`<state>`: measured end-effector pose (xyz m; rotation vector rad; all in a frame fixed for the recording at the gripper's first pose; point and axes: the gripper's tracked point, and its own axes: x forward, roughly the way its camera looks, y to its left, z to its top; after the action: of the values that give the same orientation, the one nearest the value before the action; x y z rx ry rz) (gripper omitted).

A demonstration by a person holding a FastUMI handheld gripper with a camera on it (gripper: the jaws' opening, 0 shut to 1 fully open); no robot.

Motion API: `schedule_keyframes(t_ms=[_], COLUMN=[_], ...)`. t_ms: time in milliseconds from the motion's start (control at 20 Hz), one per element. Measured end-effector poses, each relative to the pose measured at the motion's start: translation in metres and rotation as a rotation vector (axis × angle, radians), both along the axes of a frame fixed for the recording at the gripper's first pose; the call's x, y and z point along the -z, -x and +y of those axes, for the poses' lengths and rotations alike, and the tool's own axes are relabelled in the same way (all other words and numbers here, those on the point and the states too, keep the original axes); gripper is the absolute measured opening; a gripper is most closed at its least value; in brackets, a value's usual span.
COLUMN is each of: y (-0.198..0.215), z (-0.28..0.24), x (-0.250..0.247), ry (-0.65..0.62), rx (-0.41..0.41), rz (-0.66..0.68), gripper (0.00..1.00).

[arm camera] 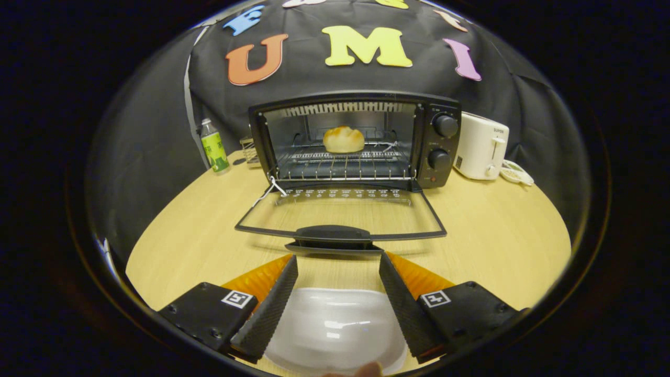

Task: Open the toaster oven, put the food inside, and close the toaster oven door.

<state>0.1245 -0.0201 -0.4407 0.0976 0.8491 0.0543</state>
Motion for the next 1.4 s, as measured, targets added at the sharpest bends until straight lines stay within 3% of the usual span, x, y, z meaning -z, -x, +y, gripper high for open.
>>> schedule_keyframes(t_ms=[450, 1400], y=[-0.006, -0.046], z=[0.000, -0.005], x=[0.028, -0.048], ry=[0.046, 0.053], rx=[0.015, 0.083], rz=[0.102, -0.156], gripper=[1.00, 1.00])
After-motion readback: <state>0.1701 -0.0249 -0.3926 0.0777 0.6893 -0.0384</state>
